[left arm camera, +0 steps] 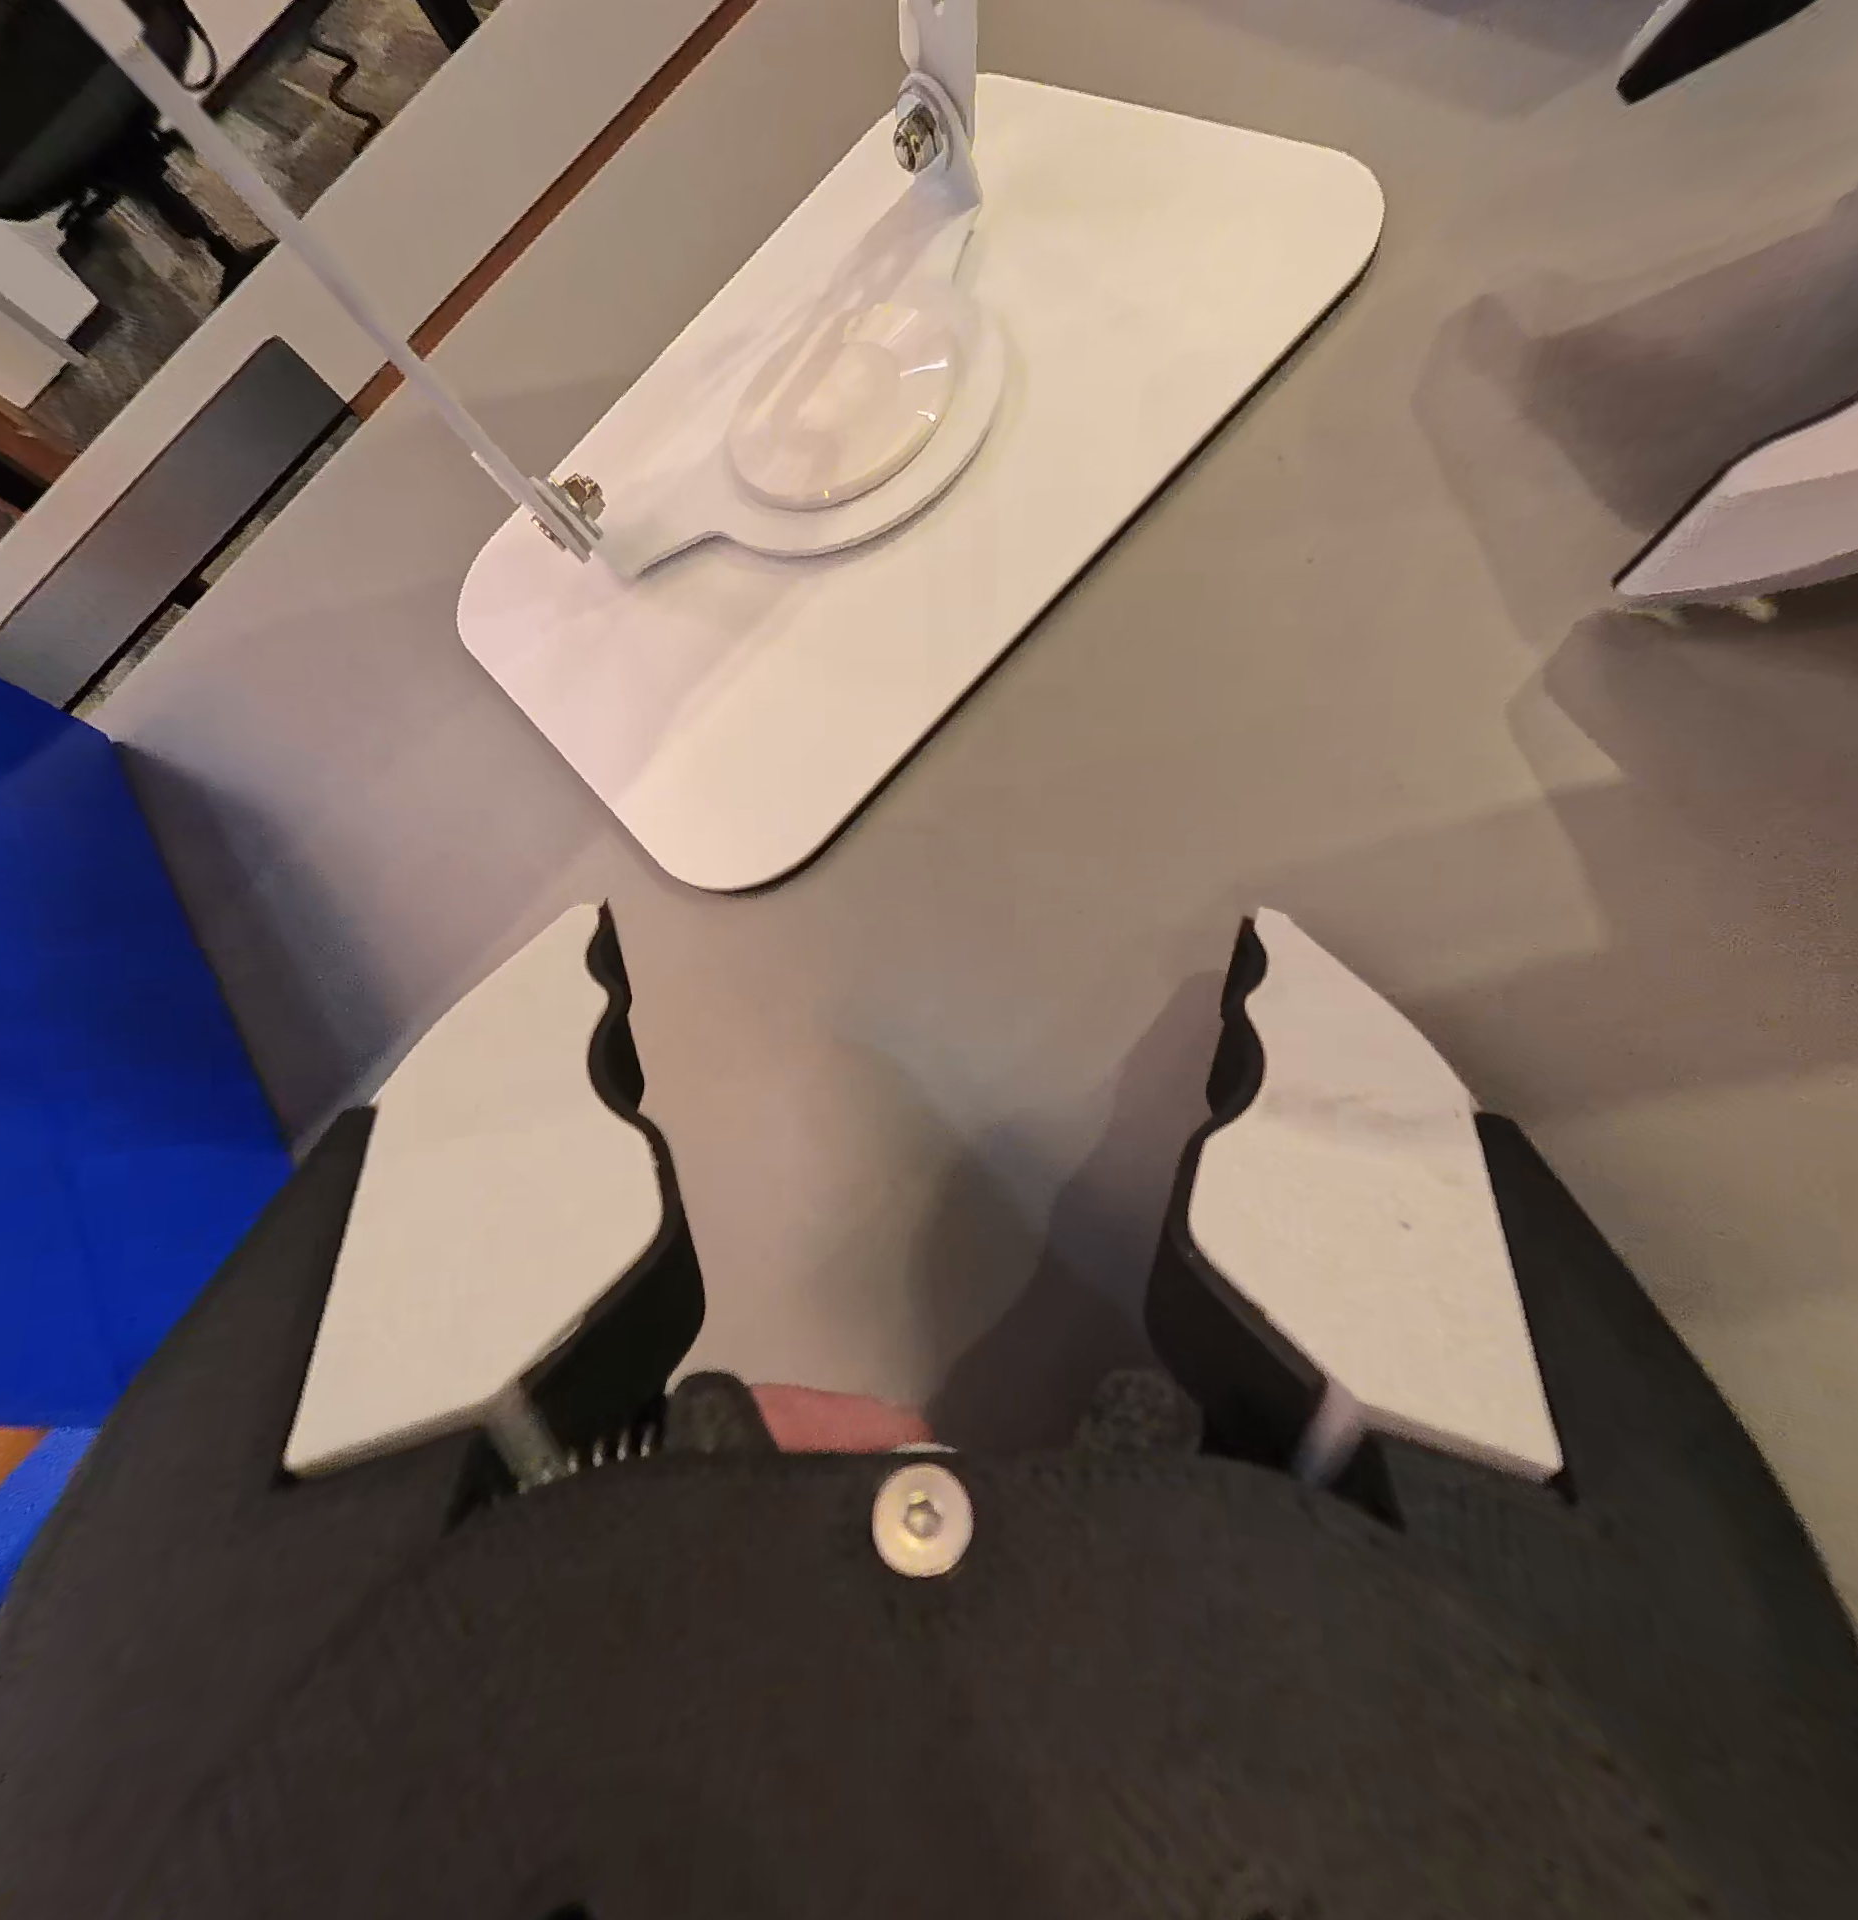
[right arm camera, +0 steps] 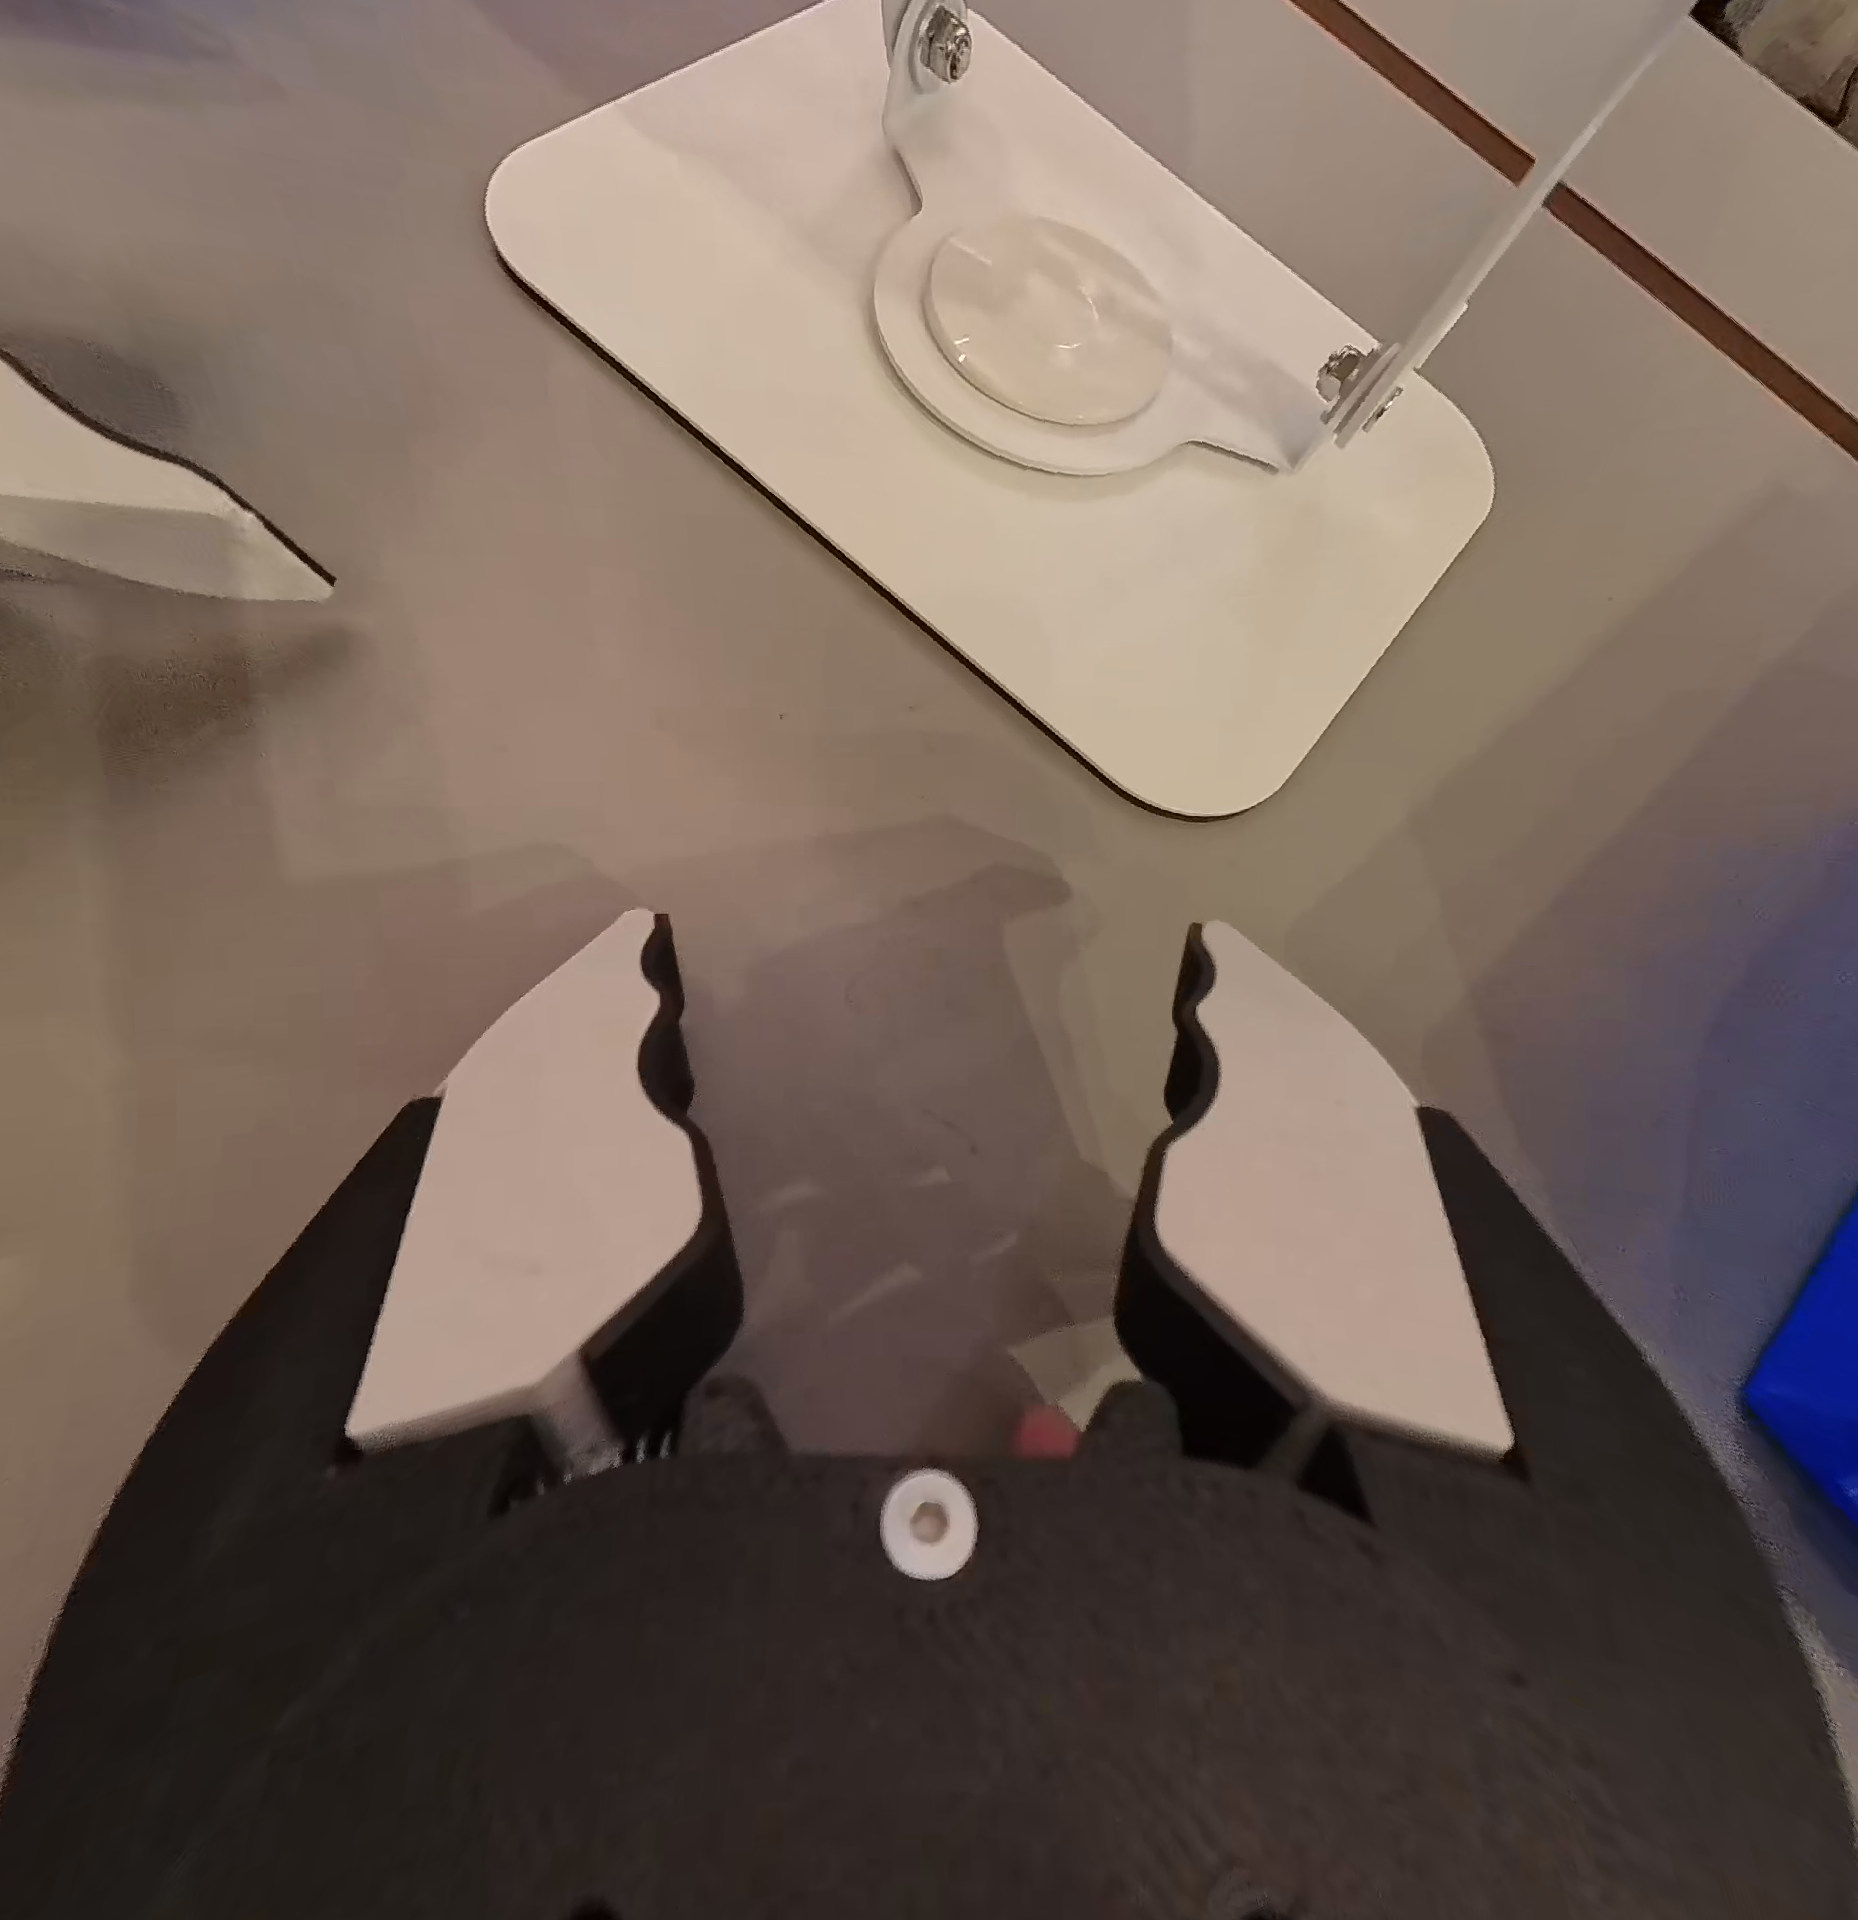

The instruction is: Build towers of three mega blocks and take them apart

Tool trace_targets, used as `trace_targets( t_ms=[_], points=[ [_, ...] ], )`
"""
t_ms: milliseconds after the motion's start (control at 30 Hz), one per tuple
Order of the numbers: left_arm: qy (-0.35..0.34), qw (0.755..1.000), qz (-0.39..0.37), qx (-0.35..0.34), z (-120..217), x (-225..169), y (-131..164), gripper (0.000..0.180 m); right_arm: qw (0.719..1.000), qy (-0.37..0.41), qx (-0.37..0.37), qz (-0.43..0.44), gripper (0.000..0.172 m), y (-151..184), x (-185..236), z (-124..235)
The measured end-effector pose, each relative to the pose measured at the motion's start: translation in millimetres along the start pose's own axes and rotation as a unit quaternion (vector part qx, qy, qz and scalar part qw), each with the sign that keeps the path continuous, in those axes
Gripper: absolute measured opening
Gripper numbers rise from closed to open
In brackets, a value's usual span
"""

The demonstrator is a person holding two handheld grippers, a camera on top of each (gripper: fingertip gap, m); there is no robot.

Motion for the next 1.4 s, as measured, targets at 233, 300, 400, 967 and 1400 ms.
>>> trace_targets(
  t_ms=[233,300,400,967,1400],
  points=[
    [0.000,1.000,-0.002,0.002,-0.6,-0.4,0.2,0.107,1.000,-0.012,0.010,-0.012,0.091,1.3,-0.7,-2.0],
    [0.001,1.000,-0.005,0.003,-0.9,-1.2,0.3,0.107,1.000,-0.011,0.011,-0.019,0.082,1.6,-2.3,-2.2],
    [0.003,1.000,-0.005,0.003,-1.0,-1.6,0.3,0.107,0.999,-0.015,0.016,-0.027,0.083,2.4,-4.0,-3.5],
    [0.058,0.998,-0.013,0.019,-1.5,-11.3,4.0,0.095,0.998,-0.039,0.027,-0.036,0.081,6.5,-3.7,-4.2],
    [0.062,0.998,-0.014,0.020,-1.7,-11.4,4.2,0.103,0.995,-0.081,0.035,-0.046,0.074,7.3,-1.0,-6.2]
  ],
)
Point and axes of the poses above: each gripper's, where its closed fingertips meet, z back along the fingers, y out of its underside, x = y × z across the jaws, the point moved 3 cm from there along z, back along the fingers, and after that the axes turned 13 degrees about x, right-handed, at the moved point
